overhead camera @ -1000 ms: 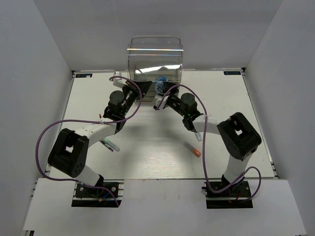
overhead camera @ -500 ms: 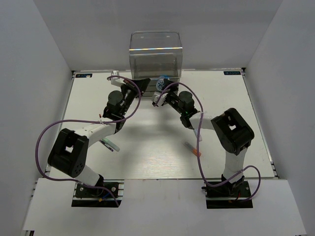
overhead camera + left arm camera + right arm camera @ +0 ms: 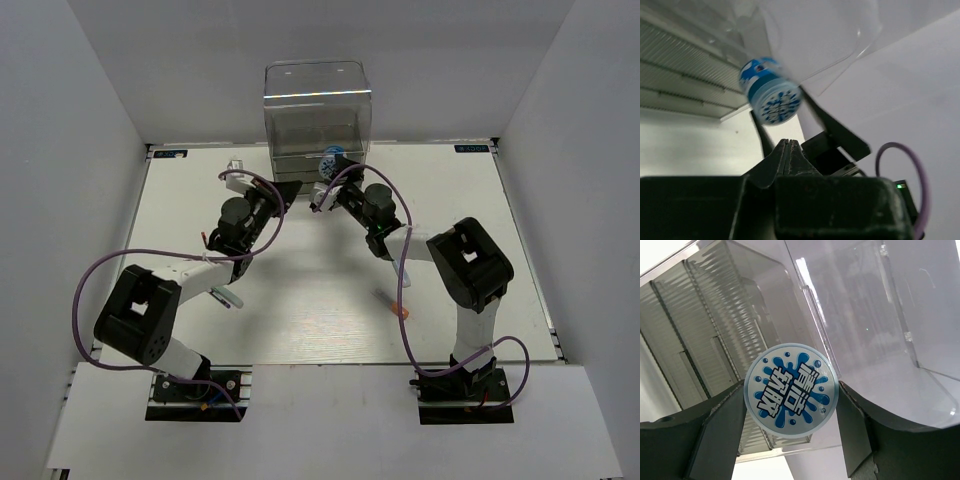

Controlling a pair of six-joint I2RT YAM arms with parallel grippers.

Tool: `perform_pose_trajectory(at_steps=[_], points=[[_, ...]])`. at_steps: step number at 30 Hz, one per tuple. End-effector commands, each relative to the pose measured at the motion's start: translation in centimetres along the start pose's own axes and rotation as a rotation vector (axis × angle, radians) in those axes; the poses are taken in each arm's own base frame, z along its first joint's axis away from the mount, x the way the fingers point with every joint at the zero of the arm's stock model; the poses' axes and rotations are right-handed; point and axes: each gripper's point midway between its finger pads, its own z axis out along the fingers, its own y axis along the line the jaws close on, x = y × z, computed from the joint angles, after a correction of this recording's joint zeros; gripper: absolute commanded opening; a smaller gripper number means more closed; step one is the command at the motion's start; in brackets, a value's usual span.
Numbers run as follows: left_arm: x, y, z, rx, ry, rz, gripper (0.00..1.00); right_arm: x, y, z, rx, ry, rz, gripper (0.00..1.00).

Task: Sort the stationery into containers
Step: Place the stationery in the storage box.

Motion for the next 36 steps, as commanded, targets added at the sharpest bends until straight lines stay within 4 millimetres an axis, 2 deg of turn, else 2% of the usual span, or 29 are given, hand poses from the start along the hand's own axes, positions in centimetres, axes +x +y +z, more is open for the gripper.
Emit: perform_pose_trajectory(at_steps=[1,3,4,5,6,8,9,11,12,13,16,17,20,23,24,30,31,36], points=[[-0.2,0.5,-0.3,-0.032,-0.004,-0.002,0.06,-4.0,-10.6,0.2,0.319,-0.117,-0.062,0.0],[0.8,2.0,0.2,-0.072,0.022,-0.002,0.11,-4.1,-10.6,0.1,0.319,-0.12,-0.063,0.0],[0.6,1.7,0.8,-0.065,0.017,-0.002,0.14,-4.2,-10.7,0.0,0.32,-0.122,-0.062,0.0],[1.3,2.9,1.3,-0.094,0.036,-0.001,0.18,-4.2,-10.8,0.0,0.322,-0.122,-0.06,0.0],[0.7,2.8,2.1,-0.09,0.021,-0.001,0.21,-4.3,-11.0,-0.1,0.325,-0.125,-0.056,0.0],[1.3,3.8,3.2,-0.125,0.043,0.008,0.27,-4.3,-10.9,-0.2,0.324,-0.124,-0.053,0.0],[1.3,4.2,4.5,-0.139,0.04,0.009,0.32,-4.4,-11.0,-0.2,0.327,-0.124,-0.053,0.0],[1.0,5.1,5.7,-0.166,0.038,0.039,0.35,-4.3,-11.0,-0.3,0.328,-0.122,-0.056,0.0],[0.3,4.6,6.7,-0.153,0.016,0.049,0.36,-4.2,-11.1,-0.4,0.331,-0.12,-0.057,0.0],[0.9,5.5,7.3,-0.167,0.026,0.062,0.36,-4.3,-11.2,-0.4,0.33,-0.122,-0.058,0.0],[-0.7,4.4,8.7,-0.144,-0.039,0.074,0.38,-4.5,-11.3,-0.6,0.331,-0.129,-0.058,0.0],[-0.7,4.8,8.9,-0.151,-0.048,0.074,0.4,-4.6,-11.0,-0.5,0.324,-0.131,-0.056,0.0],[-2.3,4.6,8.9,-0.146,-0.13,0.093,0.47,-4.5,-11.2,-0.6,0.329,-0.128,-0.055,0.0],[-3.0,4.7,8.7,-0.141,-0.177,0.091,0.48,-4.3,-11.1,-0.6,0.326,-0.124,-0.054,0.0],[-3.9,3.6,8.7,-0.111,-0.211,0.087,0.49,-4.4,-11.2,-0.7,0.327,-0.125,-0.052,0.0],[-4.4,2.9,8.1,-0.054,-0.251,0.101,0.55,-4.5,-10.8,-0.9,0.316,-0.127,-0.044,0.0],[-4.4,2.0,8.1,-0.026,-0.26,0.097,0.56,-4.3,-10.6,-1.1,0.311,-0.123,-0.044,0.0],[-4.4,1.2,7.9,0.014,-0.264,0.107,0.56,-4.2,-9.9,-1.3,0.285,-0.12,-0.027,0.0]])
